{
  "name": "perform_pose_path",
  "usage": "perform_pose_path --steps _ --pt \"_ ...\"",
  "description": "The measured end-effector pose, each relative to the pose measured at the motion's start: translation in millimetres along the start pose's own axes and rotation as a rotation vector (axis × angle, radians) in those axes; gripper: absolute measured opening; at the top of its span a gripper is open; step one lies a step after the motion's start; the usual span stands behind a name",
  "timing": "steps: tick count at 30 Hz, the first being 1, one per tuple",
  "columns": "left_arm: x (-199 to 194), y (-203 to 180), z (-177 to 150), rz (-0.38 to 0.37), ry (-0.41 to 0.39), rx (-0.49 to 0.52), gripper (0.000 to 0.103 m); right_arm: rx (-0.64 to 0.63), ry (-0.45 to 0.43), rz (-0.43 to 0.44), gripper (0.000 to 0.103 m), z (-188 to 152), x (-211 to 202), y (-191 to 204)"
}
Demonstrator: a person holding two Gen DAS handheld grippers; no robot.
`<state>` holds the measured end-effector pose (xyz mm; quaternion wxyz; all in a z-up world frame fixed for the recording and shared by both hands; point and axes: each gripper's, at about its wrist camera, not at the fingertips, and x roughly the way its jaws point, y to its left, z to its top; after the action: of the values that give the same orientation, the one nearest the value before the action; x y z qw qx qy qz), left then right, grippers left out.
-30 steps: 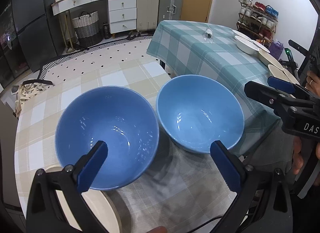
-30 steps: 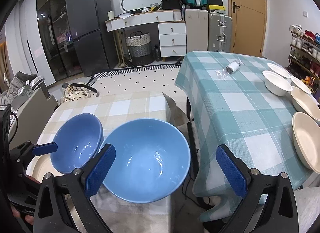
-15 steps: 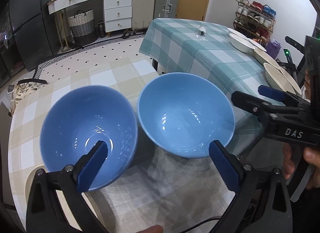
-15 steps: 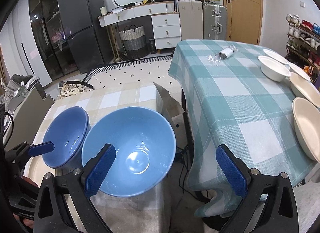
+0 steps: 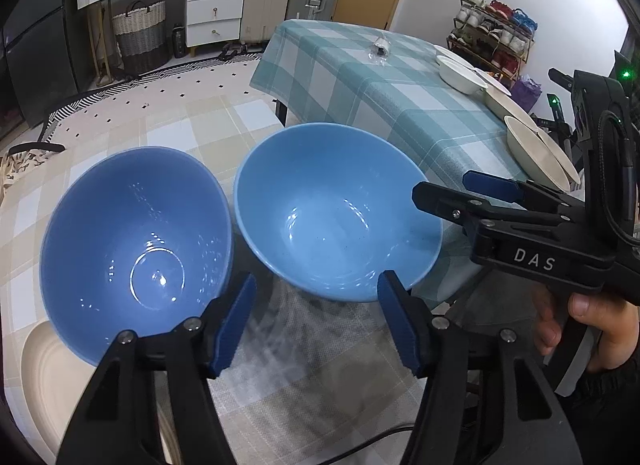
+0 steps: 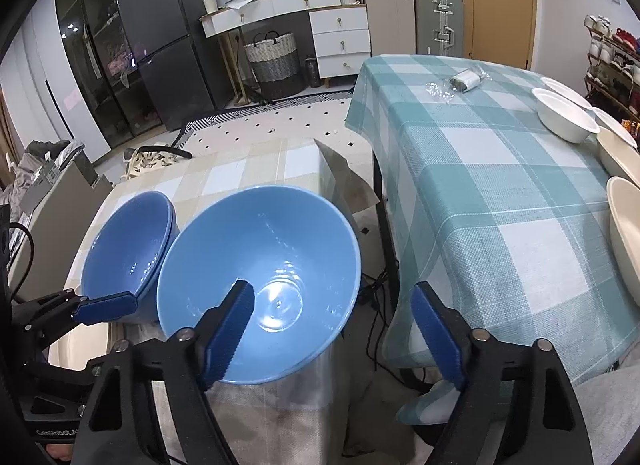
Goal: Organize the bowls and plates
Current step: 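Close both grippers on opposite rims of the light blue bowl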
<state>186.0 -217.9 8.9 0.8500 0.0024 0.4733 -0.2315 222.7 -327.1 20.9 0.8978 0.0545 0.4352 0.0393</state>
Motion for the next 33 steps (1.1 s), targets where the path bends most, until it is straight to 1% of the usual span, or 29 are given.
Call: perform_pose_path --steps 2,5,12,13,14,15,16,18,19,20,21,25,33 --pt "4 0 0 0.000 0.009 -0.003 0.062 -0.005 0.014 0.003 0.075 -1 4 0" --pt "7 0 0 0.005 0.016 -0.008 0.062 -0.005 0.033 0.002 0.071 -4 10 0" --pt "16 4 3 0.020 0.031 -0.026 0.054 0.007 0.073 0.000 0.059 -6 24 -6" --pt "17 5 3 0.023 0.032 -0.030 0.053 0.009 0.079 0.001 0.055 -6 26 -7" --pt "18 5 3 0.026 0.032 -0.032 0.051 0.011 0.086 0.001 0.049 -7 29 -8" --pt "19 5 3 0.029 0.035 -0.030 0.047 0.011 0.090 0.002 0.046 -7 31 -8" --pt "20 5 4 0.033 0.038 -0.028 0.045 0.009 0.094 0.001 0.042 -6 33 -8" --pt "21 5 3 0.046 0.037 -0.023 0.042 0.006 0.097 -0.002 0.041 -6 37 -8" --pt "22 5 3 0.053 0.038 -0.020 0.040 0.006 0.097 -0.002 0.037 -6 37 -7" --pt "22 6 3 0.054 0.036 -0.020 0.040 0.002 0.098 -0.003 0.032 -6 37 -7" --pt "23 7 3 0.051 0.037 -0.023 0.039 -0.003 0.098 -0.003 0.031 -6 38 -6" --pt "24 8 4 0.062 0.035 -0.016 0.036 -0.021 0.101 -0.008 0.019 -7 40 -3" --pt "23 9 4 0.068 0.034 -0.006 0.035 -0.036 0.098 -0.022 0.019 -9 40 0"
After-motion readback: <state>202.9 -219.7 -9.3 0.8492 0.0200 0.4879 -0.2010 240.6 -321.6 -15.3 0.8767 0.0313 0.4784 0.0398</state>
